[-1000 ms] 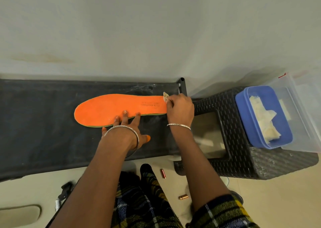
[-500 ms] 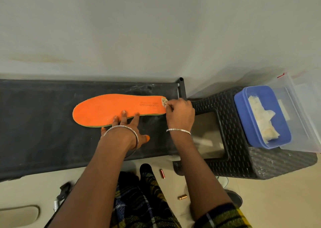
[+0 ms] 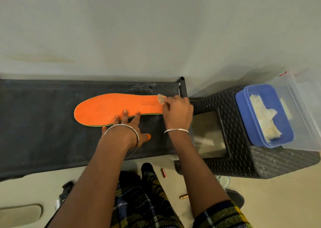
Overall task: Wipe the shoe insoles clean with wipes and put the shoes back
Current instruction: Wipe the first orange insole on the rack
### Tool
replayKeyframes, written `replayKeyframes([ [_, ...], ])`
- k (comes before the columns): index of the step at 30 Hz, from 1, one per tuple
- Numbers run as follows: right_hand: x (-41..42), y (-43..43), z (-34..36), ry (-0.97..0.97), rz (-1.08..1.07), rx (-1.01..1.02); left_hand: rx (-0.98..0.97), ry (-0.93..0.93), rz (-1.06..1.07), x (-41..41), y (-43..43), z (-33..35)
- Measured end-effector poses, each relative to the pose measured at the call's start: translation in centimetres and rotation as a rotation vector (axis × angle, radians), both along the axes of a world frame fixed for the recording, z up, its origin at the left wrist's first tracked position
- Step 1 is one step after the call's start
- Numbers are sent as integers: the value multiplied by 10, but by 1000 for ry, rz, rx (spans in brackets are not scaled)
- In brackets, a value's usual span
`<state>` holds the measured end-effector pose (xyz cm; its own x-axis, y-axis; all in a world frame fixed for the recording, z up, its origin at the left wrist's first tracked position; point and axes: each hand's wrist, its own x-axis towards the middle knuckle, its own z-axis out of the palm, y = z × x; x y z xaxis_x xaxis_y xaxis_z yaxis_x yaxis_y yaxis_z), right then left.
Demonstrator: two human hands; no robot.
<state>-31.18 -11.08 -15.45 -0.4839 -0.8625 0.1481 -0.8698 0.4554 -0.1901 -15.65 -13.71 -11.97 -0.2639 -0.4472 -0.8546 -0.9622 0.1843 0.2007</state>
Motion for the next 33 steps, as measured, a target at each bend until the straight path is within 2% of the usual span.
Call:
replayKeyframes([
  [2,-6,-4,-1,-47,-125,-34,-1,-4,-10,0,0,0],
  [4,2,-6,-2,-47,-133,-54,-1,-10,-9,-1,0,-1],
  [10,39,6,-7,-94,171,-29,6,9,10,-1,-1,-1],
  [13,35,5,-5,-59,230,-15,4,12,6,0,-1,-2],
  [16,10,0,-3,21,100,-39,-5,9,-9,2,-2,-6],
  [19,5,-5,-4,-31,-68,-79,-3,6,-11,2,-2,-7],
  [21,20,-5,-6,-73,-4,-66,-2,8,-8,1,-2,-6],
  [23,39,-2,-9,-128,163,-17,1,16,0,1,-2,-6],
  [26,44,1,-8,-81,306,0,3,18,-5,2,-2,-4],
  [33,9,-5,-7,-64,-41,-43,-6,19,-22,2,-2,-8],
])
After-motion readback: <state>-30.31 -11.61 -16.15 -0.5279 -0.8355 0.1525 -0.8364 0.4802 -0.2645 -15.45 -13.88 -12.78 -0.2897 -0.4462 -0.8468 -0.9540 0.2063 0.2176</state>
